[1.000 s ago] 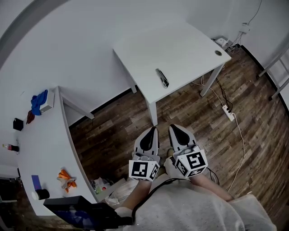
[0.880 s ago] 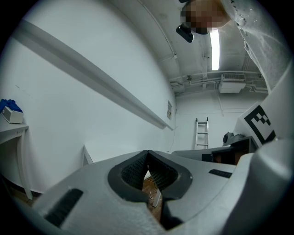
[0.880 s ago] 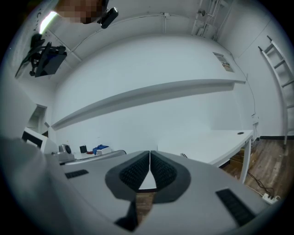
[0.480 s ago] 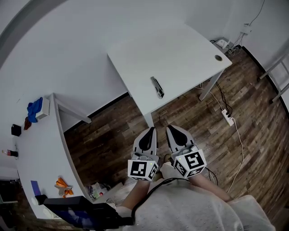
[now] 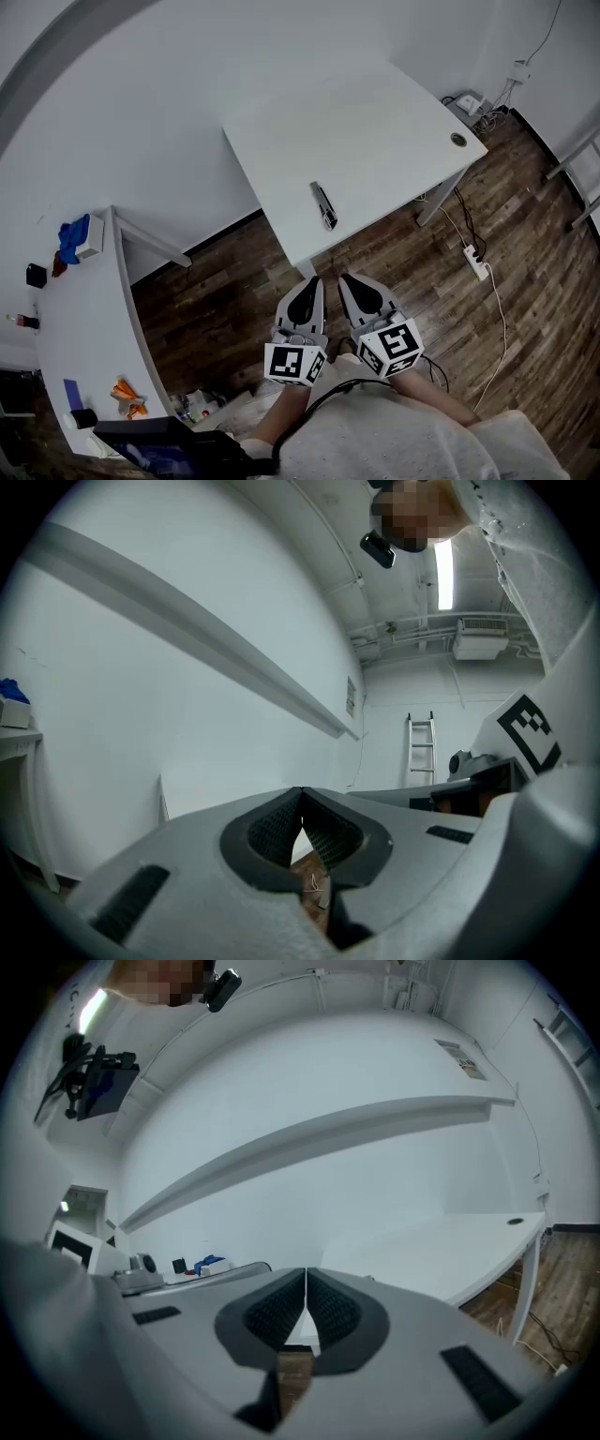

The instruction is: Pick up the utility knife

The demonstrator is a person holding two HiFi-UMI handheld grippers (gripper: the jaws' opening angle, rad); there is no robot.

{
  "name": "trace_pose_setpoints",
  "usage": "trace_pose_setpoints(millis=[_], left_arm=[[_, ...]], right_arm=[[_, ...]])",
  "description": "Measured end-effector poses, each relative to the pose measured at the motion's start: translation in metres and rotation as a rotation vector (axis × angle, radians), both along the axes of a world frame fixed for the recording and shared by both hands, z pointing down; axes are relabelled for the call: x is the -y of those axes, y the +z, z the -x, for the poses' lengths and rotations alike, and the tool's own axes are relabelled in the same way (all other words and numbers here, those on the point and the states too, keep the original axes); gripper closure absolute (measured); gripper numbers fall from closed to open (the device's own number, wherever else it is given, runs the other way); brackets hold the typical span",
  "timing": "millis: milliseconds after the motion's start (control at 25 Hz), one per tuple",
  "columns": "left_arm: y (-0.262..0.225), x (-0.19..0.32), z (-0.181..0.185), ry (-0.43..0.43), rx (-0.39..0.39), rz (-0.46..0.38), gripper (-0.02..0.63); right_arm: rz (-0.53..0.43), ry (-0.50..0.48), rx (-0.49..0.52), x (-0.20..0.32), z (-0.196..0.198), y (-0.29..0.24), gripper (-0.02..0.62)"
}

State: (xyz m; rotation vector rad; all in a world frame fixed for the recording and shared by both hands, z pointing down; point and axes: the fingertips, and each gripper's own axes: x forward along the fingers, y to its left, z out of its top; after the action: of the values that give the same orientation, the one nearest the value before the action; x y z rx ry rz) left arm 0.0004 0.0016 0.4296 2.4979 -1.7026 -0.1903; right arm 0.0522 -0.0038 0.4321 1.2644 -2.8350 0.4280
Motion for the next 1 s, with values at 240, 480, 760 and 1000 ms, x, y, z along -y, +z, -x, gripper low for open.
trace_pose_setpoints(millis=[240,480,760,1000], left_arm=[[0.008,0.009,0.002,-0.006,0.006,0.017,0.598],[0.008,0.031,0.008,0.010,0.004,0.019,0.598],[0.008,0.067,0.014,0.063,-0.002,0.015,0.598],[0.008,0.099,0.027,0.081,-0.006,0.018,0.598]], right_arm=[[0.018,-0.016,-0.003,0.009,0.002,0.007,0.588],[0.022,-0.013,-0.010,0.031,0.010,0.007,0.588],[0.013,-0.002,-0.032,0.060,0.026,0.006,0.586],[0.026,0.011,-0.042,0.090,0.039,0.009,0.586]])
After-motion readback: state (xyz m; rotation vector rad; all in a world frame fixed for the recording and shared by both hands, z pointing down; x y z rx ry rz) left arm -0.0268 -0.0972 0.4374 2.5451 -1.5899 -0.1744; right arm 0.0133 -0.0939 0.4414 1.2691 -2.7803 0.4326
